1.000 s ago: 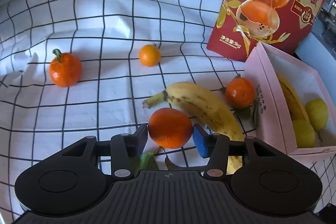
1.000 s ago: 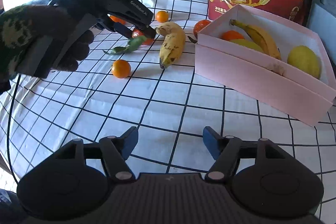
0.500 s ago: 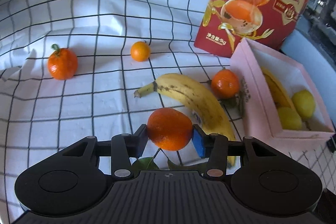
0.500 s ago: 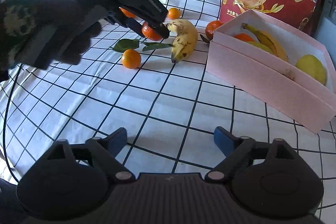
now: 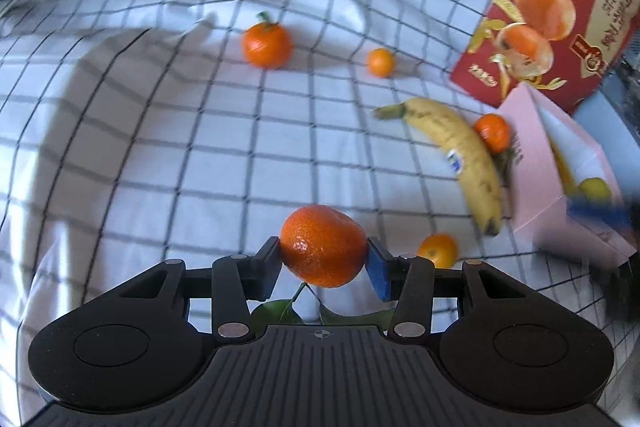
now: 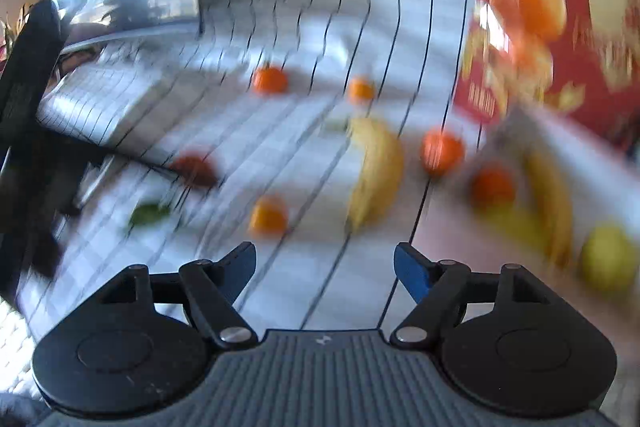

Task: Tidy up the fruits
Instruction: 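Grasp the second banana with the right gripper while the left gripper holds the mandarin, then place the leafy mandarin in the pink box with the left gripper while the right gripper carries the banana, then lower the banana into the pink box and open the right gripper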

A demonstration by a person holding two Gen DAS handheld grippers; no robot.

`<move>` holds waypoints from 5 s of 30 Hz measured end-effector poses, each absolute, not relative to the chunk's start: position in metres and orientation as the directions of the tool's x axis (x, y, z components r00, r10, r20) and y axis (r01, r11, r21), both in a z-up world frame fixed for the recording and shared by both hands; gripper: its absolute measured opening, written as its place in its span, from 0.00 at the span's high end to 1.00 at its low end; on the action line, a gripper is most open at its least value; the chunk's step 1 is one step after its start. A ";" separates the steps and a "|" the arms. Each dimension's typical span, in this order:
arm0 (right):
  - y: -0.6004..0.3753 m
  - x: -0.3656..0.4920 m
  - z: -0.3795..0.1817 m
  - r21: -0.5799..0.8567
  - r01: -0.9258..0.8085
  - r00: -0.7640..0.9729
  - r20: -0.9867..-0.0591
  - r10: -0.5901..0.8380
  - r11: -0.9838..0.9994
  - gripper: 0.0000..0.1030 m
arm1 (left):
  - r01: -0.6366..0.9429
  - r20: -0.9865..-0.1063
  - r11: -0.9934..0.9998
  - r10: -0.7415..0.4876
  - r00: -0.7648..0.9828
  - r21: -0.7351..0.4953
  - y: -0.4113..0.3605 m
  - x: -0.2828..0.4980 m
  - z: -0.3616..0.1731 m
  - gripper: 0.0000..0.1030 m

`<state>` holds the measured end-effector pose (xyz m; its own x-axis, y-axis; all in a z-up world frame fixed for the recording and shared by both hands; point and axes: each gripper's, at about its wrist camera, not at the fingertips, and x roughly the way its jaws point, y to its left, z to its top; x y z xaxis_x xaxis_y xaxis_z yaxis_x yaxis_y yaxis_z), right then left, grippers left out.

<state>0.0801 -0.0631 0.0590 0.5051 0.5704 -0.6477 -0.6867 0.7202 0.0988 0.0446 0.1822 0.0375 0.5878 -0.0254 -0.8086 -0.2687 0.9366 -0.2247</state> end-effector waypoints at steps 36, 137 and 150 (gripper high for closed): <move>0.022 0.199 0.031 0.064 -0.628 0.465 -0.768 0.440 0.775 0.59 | -0.272 -0.797 0.918 -0.072 0.600 -0.288 0.196 0.026 0.032 0.51; -0.175 0.234 0.054 0.164 -0.364 0.583 -0.728 0.361 0.917 0.66 | 0.027 -0.685 0.880 -0.387 0.617 -0.473 0.114 0.073 0.075 0.52; -0.199 0.217 0.070 0.227 -0.408 0.590 -0.674 0.445 0.884 0.65 | 0.004 -0.702 0.875 -0.390 0.595 -0.483 0.114 0.077 0.067 0.52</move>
